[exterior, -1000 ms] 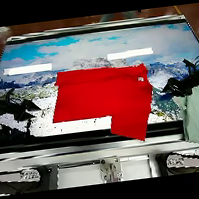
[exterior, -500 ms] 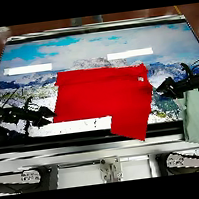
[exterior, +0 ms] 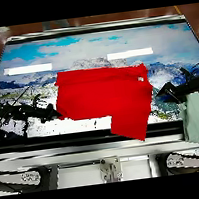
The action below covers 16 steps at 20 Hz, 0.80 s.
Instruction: Fold the shirts.
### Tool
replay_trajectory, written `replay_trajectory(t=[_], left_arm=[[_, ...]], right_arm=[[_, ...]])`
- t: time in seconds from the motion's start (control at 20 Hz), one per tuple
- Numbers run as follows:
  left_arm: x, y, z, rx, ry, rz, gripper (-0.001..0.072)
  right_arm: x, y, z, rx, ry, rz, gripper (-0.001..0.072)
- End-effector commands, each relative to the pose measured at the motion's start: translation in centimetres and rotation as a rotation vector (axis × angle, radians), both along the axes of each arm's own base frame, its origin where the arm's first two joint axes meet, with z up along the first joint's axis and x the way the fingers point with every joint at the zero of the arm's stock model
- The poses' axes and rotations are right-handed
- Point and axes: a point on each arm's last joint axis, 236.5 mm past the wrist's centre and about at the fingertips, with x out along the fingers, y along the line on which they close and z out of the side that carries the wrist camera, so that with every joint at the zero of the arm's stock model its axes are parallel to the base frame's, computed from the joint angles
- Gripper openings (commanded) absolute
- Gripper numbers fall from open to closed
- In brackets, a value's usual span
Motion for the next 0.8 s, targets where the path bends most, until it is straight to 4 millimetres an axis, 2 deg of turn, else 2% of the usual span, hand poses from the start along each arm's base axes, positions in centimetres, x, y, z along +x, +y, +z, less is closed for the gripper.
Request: replay_trajectory(t=[0.0,0.15,0.25,0.35,0.4,0.5,0.6,0.65,0.7,0.75], left_arm=[[0.0,-0.6,1.0,-0.034,-0.021,-0.02,0.0038],[0.5,-0.1,2.0,-0.032,-0.052,-0.006,0.0038],[0.8,0.4,2.3,-0.03,-0.061,0.009,0.0038],[0.9,0.6,2.5,-0.03,-0.066,0.016,0.0038],[0.9,0.6,2.5,-0.029,-0.069,0.017,0.0038],[1.2,0.8,2.6,-0.02,-0.088,0.016,0.0037],[2.3,1.1,3.5,-0.006,-0.136,0.007,0.0034],[3.3,1.4,4.7,0.009,-0.191,-0.004,0.0033],[4.7,1.8,6.5,0.034,-0.27,-0.011,0.0032],[6.4,2.5,9.4,0.073,-0.372,0.001,0.0032]], right_arm=[[-1.3,0.4,-2.7,-0.037,0.045,-0.005,0.0637],[-1.4,3.0,-5.7,-0.039,0.038,-0.028,0.0636],[-2.1,5.1,-7.0,-0.001,0.073,0.0,0.0636],[-2.4,6.1,-8.1,0.007,0.097,0.026,0.0636],[-2.1,6.5,-8.3,0.005,0.09,0.026,0.0573],[-0.9,6.8,-8.4,-0.012,0.052,0.012,0.0316],[0.7,6.8,-7.8,-0.01,-0.003,-0.027,0.01],[1.6,6.8,-6.7,-0.011,-0.054,-0.02,0.0061],[2.9,6.9,-4.6,-0.009,-0.144,0.008,0.0061],[4.3,7.0,-1.7,-0.017,-0.258,0.048,0.0061]])
